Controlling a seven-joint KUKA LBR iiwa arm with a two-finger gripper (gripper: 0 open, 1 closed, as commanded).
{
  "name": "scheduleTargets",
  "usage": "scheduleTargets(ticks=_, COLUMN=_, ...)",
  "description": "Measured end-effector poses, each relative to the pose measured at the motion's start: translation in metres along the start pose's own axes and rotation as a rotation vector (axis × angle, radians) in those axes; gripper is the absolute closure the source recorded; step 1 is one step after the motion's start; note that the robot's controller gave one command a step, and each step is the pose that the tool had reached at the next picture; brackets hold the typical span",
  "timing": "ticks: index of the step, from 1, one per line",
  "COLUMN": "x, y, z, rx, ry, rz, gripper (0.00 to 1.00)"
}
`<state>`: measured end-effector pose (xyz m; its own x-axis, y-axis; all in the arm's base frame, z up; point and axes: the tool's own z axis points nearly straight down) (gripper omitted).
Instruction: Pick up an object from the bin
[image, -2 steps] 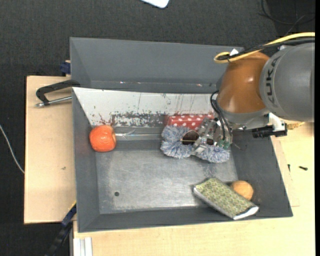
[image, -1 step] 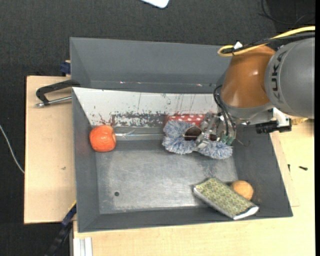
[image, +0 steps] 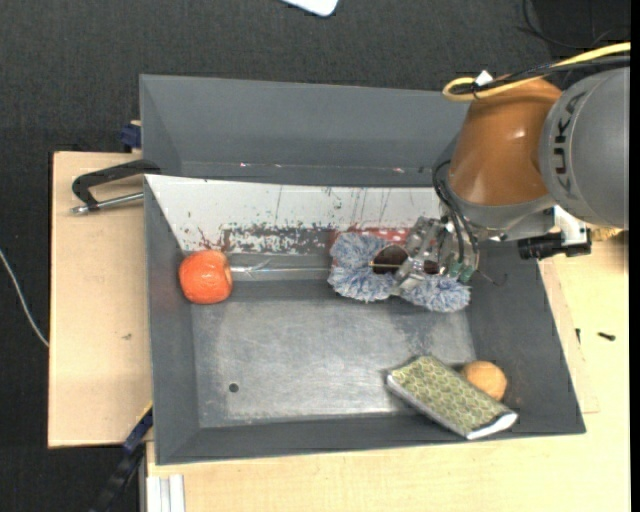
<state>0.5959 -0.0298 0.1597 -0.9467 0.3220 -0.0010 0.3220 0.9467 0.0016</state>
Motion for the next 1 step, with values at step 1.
scheduleTargets(ticks=1, x=-0.0016, y=0.0006, z=-0.0347, rx=-0.002, ry=-0.007, rz=0.0, gripper=1.0)
